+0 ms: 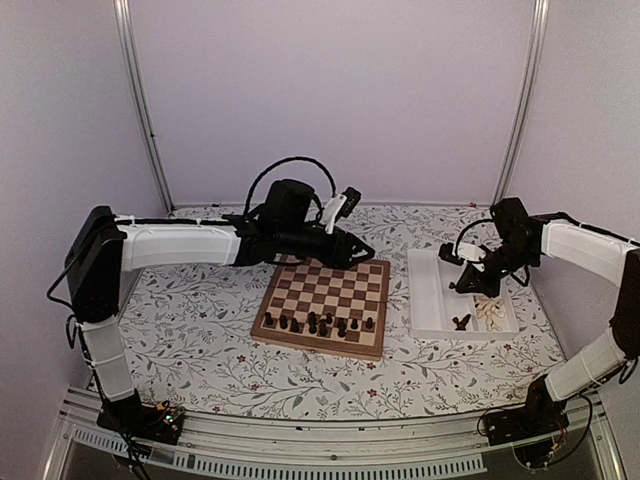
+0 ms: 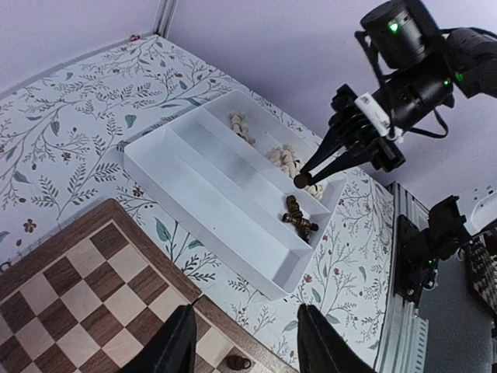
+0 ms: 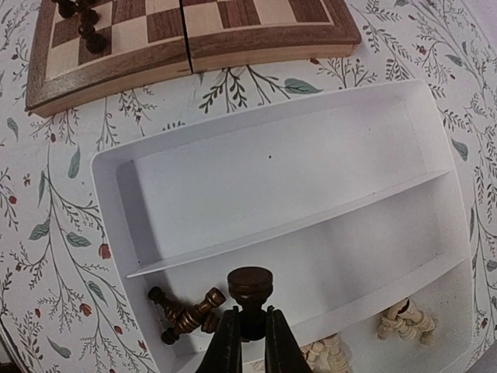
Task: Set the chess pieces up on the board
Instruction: Pick up the chess piece from the storage box, then place the chess piece on the chessboard.
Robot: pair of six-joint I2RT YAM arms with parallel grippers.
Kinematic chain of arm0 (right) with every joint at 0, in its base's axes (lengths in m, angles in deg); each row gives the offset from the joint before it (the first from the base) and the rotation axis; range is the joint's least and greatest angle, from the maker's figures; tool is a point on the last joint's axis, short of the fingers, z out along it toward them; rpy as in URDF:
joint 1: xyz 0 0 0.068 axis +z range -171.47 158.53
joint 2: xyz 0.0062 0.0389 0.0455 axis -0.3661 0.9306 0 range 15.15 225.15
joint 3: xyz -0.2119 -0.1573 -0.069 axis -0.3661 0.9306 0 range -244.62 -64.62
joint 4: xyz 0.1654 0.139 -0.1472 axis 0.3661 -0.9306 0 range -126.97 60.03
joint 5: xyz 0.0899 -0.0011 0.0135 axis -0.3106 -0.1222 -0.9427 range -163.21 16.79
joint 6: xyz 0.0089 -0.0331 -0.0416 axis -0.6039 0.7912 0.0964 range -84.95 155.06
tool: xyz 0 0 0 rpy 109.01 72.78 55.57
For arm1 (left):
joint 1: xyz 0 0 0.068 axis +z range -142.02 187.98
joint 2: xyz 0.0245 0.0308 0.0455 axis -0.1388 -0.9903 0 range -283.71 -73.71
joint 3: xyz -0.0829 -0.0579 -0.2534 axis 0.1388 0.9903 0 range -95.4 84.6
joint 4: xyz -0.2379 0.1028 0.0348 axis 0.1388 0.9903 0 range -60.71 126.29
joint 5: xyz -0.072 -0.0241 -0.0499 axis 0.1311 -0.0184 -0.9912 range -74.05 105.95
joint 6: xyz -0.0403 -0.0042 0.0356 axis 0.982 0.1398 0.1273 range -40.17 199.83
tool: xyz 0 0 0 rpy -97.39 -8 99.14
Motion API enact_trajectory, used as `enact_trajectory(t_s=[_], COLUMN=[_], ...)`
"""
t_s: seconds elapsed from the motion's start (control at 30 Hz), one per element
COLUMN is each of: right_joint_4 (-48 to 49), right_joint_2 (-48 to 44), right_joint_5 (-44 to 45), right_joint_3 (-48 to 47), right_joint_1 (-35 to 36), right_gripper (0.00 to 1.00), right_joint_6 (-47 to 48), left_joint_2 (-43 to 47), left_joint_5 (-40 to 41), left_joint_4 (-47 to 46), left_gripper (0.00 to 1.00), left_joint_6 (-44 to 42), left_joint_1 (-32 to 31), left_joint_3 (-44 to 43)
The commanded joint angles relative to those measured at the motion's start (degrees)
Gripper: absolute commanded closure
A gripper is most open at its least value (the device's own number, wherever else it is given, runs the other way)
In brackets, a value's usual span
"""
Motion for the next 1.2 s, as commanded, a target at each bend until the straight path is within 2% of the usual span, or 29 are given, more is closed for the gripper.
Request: enact_trajectory(t_s=[0.0, 0.23, 0.4, 0.47, 0.6, 0.77, 1.03, 1.17], right_joint_4=[-2.7, -5.1, -6.9, -6.9, -6.5, -6.3, -6.1, -6.0], right_joint_2=[-3.4, -0.2, 2.0, 3.1, 3.9, 3.7, 3.6, 3.7], right_joint_5=[-4.3, -6.9, -8.2, -7.6, -5.6, -4.2, -4.3, -4.1], right_joint_3=[-2.5, -11.4, -16.8, -17.3, -16.9, -16.5, -16.6, -16.6], right_joint_1=[5.4, 13.7, 15.8, 16.7, 18.6, 20.1, 20.7, 20.7], right_gripper=[0.94, 0.94, 0.93, 0.93, 0.93, 0.93, 0.93, 0.93], right_joint_6=[-5.8, -9.2, -9.3, -9.3, -9.2, -9.1, -9.2, -9.3], left_joint_2=[-5.1, -10.2, -14.5, -15.4, -16.6, -17.8, -19.6, -19.5], left_joint_5=[-4.6, -14.8, -20.1, -21.3, -22.2, -23.7, -26.3, -26.8], left_joint_4=[-11.3, -22.6, -22.5, -23.0, -22.8, -22.1, -22.5, -22.2], left_gripper=[0.53, 0.51, 0.5, 0.46, 0.45, 0.52, 0.76, 0.78], left_joint_6=[4.5, 14.7, 18.3, 19.0, 19.6, 19.8, 21.5, 21.9], left_joint_1=[-1.7, -2.3, -2.7, -3.0, -3.1, -3.1, -3.1, -3.1], left_joint_3=[1.0, -1.1, -4.7, -5.1, -5.9, -7.7, -9.0, -9.0])
